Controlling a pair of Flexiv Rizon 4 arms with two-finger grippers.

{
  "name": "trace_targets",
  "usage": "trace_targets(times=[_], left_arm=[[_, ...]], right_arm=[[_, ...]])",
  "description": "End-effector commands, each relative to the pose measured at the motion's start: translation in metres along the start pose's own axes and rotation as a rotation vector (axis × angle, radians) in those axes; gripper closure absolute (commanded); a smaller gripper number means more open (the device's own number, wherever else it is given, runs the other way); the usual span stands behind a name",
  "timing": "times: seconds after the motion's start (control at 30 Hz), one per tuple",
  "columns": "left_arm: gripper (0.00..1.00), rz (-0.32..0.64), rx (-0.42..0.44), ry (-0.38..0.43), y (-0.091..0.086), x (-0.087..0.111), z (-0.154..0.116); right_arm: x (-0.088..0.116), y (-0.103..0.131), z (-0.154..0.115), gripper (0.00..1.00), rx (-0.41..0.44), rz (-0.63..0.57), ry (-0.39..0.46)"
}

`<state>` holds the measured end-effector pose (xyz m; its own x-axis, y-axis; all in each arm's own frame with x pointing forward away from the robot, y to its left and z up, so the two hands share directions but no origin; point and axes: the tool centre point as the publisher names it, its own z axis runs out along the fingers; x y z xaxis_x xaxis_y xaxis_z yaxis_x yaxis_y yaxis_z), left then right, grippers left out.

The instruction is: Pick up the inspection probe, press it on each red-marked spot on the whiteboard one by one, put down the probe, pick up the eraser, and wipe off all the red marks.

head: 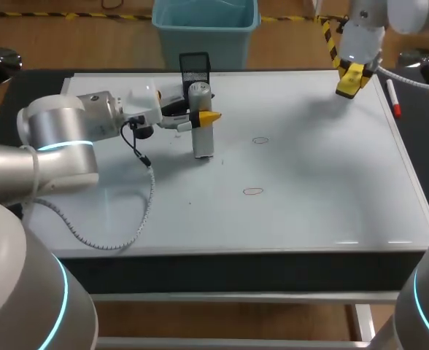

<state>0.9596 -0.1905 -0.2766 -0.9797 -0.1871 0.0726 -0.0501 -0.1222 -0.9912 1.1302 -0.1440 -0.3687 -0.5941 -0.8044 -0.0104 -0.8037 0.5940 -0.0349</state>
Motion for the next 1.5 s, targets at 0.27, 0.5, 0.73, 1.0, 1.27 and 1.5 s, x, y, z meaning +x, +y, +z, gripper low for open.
trace_targets(times=[0.27,0.5,0.73,1.0,1.27,1.5], left_arm=[[1.0,0.02,0.026,0.0,0.011,0.001,-0.002],[1.0,0.027,0.029,0.005,0.01,0.002,-0.001],[1.0,0.032,0.03,0.007,0.009,0.003,0.001],[1.0,0.037,0.032,0.009,0.006,0.004,0.002],[1.0,0.061,0.056,-0.001,-0.008,-0.001,-0.004],[1.0,0.086,0.045,-0.034,-0.026,-0.021,-0.025]], right_arm=[[0.001,0.0,-0.001,1.0,0.001,-0.002,0.002],[0.001,0.0,-0.001,1.0,0.001,-0.002,0.002],[0.001,0.0,-0.001,1.0,0.001,-0.002,0.002],[0.001,0.0,-0.001,1.0,0.001,-0.002,0.002],[0.001,0.0,-0.001,1.0,0.001,-0.002,0.002],[0.001,0.0,-0.001,1.0,0.001,-0.002,0.002]])
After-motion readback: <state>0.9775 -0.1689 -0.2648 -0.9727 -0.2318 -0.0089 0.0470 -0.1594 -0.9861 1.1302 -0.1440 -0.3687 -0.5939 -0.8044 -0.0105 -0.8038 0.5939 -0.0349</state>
